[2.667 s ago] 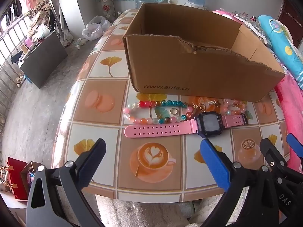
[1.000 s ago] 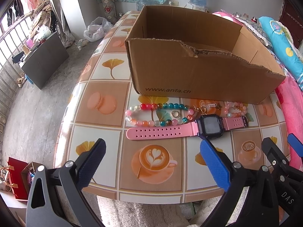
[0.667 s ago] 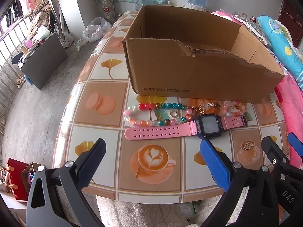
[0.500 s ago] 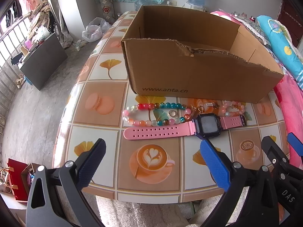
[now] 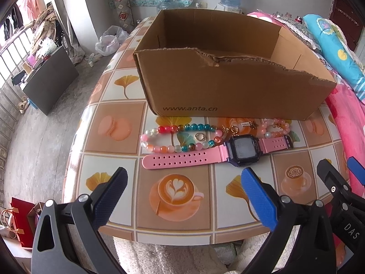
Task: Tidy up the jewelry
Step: 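Move the right tool down over the pink-strap watch face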
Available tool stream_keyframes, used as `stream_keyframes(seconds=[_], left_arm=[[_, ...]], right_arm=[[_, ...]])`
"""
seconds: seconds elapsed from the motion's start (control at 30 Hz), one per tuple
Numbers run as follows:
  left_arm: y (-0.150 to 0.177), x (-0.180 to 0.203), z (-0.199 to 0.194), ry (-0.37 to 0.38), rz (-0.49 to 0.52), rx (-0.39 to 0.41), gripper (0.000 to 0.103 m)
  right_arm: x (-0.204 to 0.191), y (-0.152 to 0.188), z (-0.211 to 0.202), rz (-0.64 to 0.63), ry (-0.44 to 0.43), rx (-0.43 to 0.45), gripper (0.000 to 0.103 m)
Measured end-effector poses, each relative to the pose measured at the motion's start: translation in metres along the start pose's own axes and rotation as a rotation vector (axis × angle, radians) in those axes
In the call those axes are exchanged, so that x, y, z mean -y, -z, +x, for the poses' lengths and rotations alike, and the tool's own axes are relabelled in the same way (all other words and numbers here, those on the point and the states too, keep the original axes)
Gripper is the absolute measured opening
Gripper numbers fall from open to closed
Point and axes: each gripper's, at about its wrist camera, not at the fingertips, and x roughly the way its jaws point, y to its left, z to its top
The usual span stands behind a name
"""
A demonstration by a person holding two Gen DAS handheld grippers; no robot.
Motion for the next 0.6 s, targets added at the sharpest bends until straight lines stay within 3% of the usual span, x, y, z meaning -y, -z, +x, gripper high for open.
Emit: stream_keyframes(seconds=[0.17,0.33,0.47,0.6], left_arm=[[0.001,0.003,0.001,0.027,0.035,0.017,0.098],[0.0,-0.003,0.003,0.076,0.053,0.051,0.098],[0.002,-0.022,-0.003,0.163,0.014,0.148,0.098],[0.006,-0.046,-0.012,0.286,-0.041,0.243,0.098]], right_arm=[[0.007,0.001,0.0,0.008,-0.007,0.026,0.097],[0.011,-0.007,-0.008,-0.044,-0.078,0.14,0.097],[-0.001,-0.017,-0.011,-0.196,-0.16,0.221,0.096],[-0.025,-0.022,-0.002,-0.375,-0.319,0.201,0.089]])
